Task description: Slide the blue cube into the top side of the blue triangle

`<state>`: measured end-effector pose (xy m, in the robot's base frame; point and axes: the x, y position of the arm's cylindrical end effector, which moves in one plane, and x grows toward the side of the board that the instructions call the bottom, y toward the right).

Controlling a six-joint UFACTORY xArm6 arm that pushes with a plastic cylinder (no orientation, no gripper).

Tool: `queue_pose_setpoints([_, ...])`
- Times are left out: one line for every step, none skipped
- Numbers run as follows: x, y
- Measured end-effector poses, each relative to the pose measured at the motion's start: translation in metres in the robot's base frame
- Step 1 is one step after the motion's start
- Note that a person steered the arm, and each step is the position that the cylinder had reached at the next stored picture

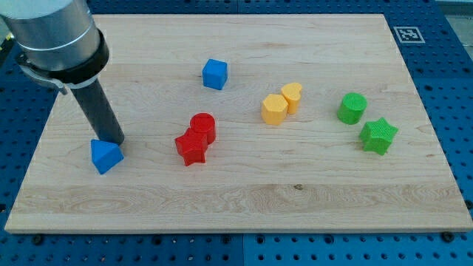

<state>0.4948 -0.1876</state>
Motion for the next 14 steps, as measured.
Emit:
queue_pose_setpoints([-0.017,0.000])
queue_pose_setpoints([0.007,0.000])
queue_pose_setpoints([0.040,0.000])
queue_pose_setpoints([0.026,-0.005])
queue_pose_setpoints([-0.038,-0.016])
queue_pose_setpoints([-0.114,-0.009])
queue_pose_setpoints([-0.172,0.022])
queue_pose_setpoints([-0.201,0.079])
queue_pose_setpoints([-0.203,0.153])
queue_pose_setpoints([-0.172,0.190])
queue_pose_setpoints([-0.132,0.168])
queue_pose_setpoints([-0.100,0.106])
queue_pose_setpoints([-0.093,0.091])
queue_pose_setpoints([-0.113,0.092])
